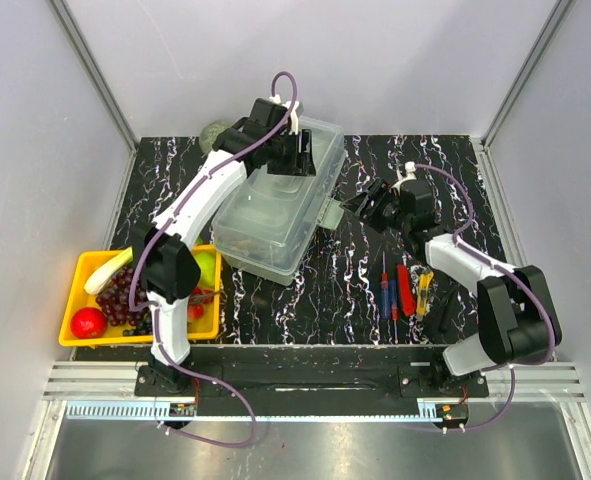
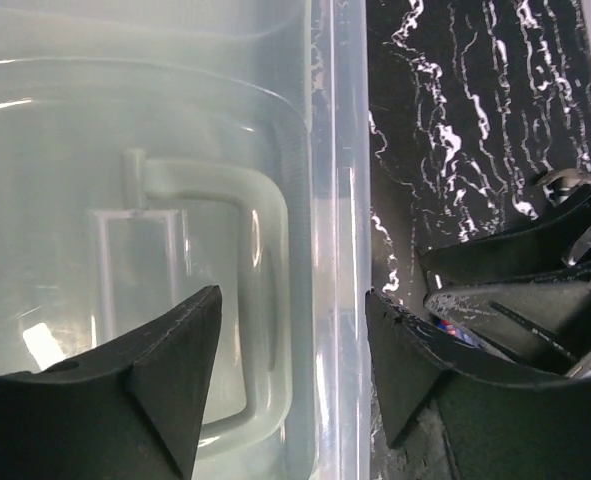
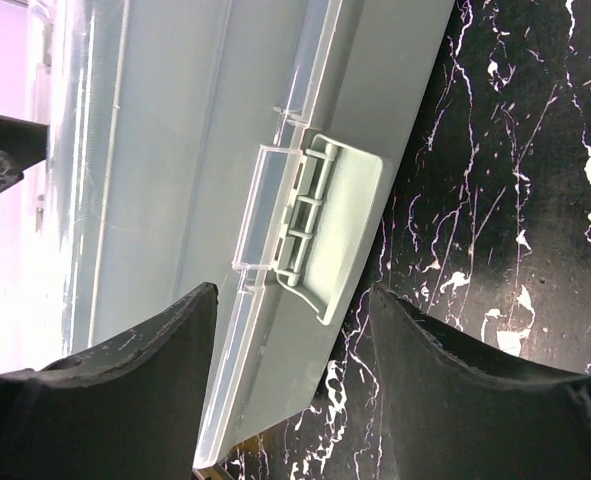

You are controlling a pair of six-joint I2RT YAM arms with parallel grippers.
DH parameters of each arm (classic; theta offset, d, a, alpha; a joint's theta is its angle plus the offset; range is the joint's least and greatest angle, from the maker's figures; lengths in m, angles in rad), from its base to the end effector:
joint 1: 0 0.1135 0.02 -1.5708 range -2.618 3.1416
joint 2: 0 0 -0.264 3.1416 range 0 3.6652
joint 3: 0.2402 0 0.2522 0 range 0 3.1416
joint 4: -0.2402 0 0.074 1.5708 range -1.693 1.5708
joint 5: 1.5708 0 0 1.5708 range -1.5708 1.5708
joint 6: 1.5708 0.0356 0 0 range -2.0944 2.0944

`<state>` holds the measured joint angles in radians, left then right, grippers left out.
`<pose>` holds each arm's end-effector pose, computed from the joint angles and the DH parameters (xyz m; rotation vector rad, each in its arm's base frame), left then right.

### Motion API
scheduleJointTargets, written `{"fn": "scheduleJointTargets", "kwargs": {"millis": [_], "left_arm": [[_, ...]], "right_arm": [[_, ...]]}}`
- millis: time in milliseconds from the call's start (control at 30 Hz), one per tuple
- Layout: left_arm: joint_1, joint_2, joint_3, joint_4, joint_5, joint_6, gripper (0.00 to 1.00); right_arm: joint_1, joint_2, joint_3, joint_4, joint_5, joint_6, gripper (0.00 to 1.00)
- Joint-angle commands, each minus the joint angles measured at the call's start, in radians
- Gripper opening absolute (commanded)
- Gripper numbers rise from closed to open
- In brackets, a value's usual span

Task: Pack the tool kit

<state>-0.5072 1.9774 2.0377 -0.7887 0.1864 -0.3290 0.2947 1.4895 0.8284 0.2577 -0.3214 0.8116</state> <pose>0.3872 -0.2227 0.3581 0.3095 2.3496 -0.6330 0.3105 0.1060 0.2313 0.3180 2.0785 1.0138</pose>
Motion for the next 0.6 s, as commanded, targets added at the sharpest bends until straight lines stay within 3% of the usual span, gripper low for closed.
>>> {"fn": "scheduleJointTargets", "kwargs": {"millis": [0, 267, 400, 567], "left_arm": [[0.022, 0.037, 0.056, -0.026, 0.114, -0.091, 0.63], [0.078, 0.028, -0.01, 0.083, 0.453, -0.206, 0.53], [0.122, -0.012, -0.103, 0.294, 0.649, -0.364, 0.47], [0.148, -0.048, -0.183, 0.552, 0.771, -0.537, 0.45]], "right_arm": [[0.008, -0.069, -0.006, -0.023, 0.028, -0.005, 0.68], [0.008, -0.123, -0.006, -0.063, 0.041, 0.008, 0.69], [0.008, -0.127, 0.015, -0.08, 0.038, 0.011, 0.69], [0.008, -0.124, 0.057, -0.103, 0.035, 0.003, 0.69]]}}
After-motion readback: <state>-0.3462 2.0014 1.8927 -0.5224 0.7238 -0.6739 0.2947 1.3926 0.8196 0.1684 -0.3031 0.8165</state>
